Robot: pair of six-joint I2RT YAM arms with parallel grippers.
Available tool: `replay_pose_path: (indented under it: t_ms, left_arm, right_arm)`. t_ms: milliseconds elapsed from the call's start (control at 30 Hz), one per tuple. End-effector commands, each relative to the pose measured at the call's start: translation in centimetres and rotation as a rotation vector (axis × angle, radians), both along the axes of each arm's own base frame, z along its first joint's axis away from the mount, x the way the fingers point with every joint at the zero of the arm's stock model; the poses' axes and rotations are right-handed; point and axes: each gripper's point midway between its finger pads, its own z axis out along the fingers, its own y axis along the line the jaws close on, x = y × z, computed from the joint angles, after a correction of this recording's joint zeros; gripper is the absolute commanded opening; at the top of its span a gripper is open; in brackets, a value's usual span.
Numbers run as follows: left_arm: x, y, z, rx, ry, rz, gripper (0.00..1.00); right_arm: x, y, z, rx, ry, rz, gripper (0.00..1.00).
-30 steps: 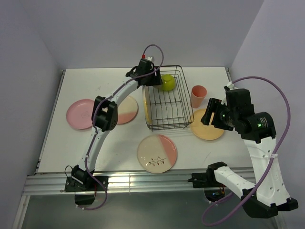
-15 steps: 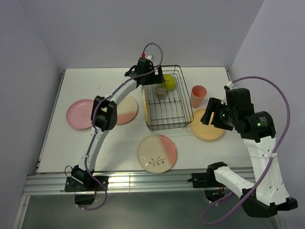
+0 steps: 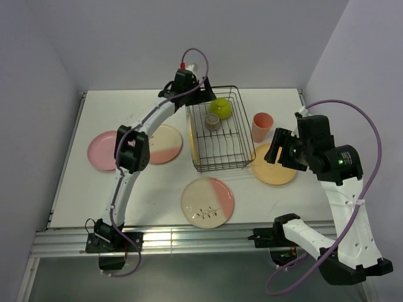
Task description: Load the mixed dishes into the dish rack
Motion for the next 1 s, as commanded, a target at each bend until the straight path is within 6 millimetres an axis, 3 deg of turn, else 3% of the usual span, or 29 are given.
replay_pose_path:
  t_ms: [0,100,133,167,200,400,467,533,567,633,667,700,733,767,800,833,867,900,933,967]
  left_arm:
    - [1.5,2.8,14.4,-0.186,-0.237,0.062,0.99]
    - [1.7,4.6,17.0,-0.245,-0.242,0.093,0.99]
    - [1.6,5.7,19.4,-0.282,-0.270,0.114,0.99]
    - [1.5,6.3,19.0,-0.284,-0.260,0.130,0.99]
    - [1.1,7.6,21.4,-0.306,-0.292,0.151,0.99]
    - [-0.1,13.4,24.7,-0.326,-0.257,0.252,0.99]
    - [-0.9,14.8,23.8,-0.308,-0.203,0.277,0.99]
    - [-2.2,16.4,24.9,-0.305,-0.200,0.283,0.99]
    - [-2.7,16.9,23.6,-0.285,-0.166,0.291,0.99]
    - [-4.9,18.1,24.2,-0.254,-0.164,0.295,0.99]
    - [-5.6,18.6,22.1,-0.229,-0.115,0.309,0.99]
    - [-7.3,19.4,23.6,-0.234,-0.138,0.317,0.99]
    - [-8.4,19.7,23.5,-0.235,-0.131,0.320,0.99]
    - [-9.4,19.8,21.6,-0.221,-0.087,0.321,0.99]
    - [-11.4,20.1,23.3,-0.234,-0.119,0.313,0.99]
    - [-12.4,20.3,23.5,-0.238,-0.120,0.312,0.99]
    - [-13.5,20.4,21.9,-0.228,-0.083,0.313,0.99]
    - [-15.5,20.6,23.5,-0.242,-0.115,0.300,0.99]
    - [-16.6,20.8,23.5,-0.233,-0.122,0.295,0.99]
    - [-17.7,21.2,22.1,-0.209,-0.086,0.303,0.99]
  right_arm:
    - [0.8,0.1,0.4,0.005,-0.030,-0.001,0.76]
    - [1.1,0.2,0.2,0.012,-0.032,-0.006,0.76]
    - [1.2,0.2,0.3,0.016,-0.039,-0.008,0.76]
    - [1.4,0.2,0.1,0.016,-0.033,-0.014,0.76]
    - [1.5,0.2,0.0,0.016,-0.034,-0.021,0.76]
    - [2.8,1.0,-0.3,0.058,-0.044,-0.024,0.76]
    - [3.4,1.4,-0.8,0.080,-0.037,-0.025,0.76]
    - [4.2,2.0,-1.5,0.100,-0.027,-0.022,0.76]
    - [4.5,2.4,-2.9,0.111,0.018,-0.015,0.76]
    - [5.4,3.0,-4.1,0.135,0.040,-0.014,0.75]
    - [5.7,3.3,-5.5,0.140,0.082,-0.015,0.74]
    - [6.1,3.5,-5.9,0.148,0.086,-0.020,0.74]
    - [7.0,3.6,-6.0,0.151,0.066,-0.022,0.73]
    - [7.5,3.6,-6.8,0.142,0.081,-0.033,0.73]
    - [8.2,3.1,-7.2,0.118,0.077,-0.067,0.73]
    - [8.9,2.8,-7.4,0.104,0.073,-0.082,0.73]
    - [9.6,2.7,-8.1,0.086,0.094,-0.090,0.73]
    - [10.1,2.4,-8.4,0.069,0.098,-0.100,0.72]
    - [10.8,2.2,-8.7,0.049,0.091,-0.111,0.71]
    - [11.4,2.2,-9.4,0.036,0.108,-0.109,0.70]
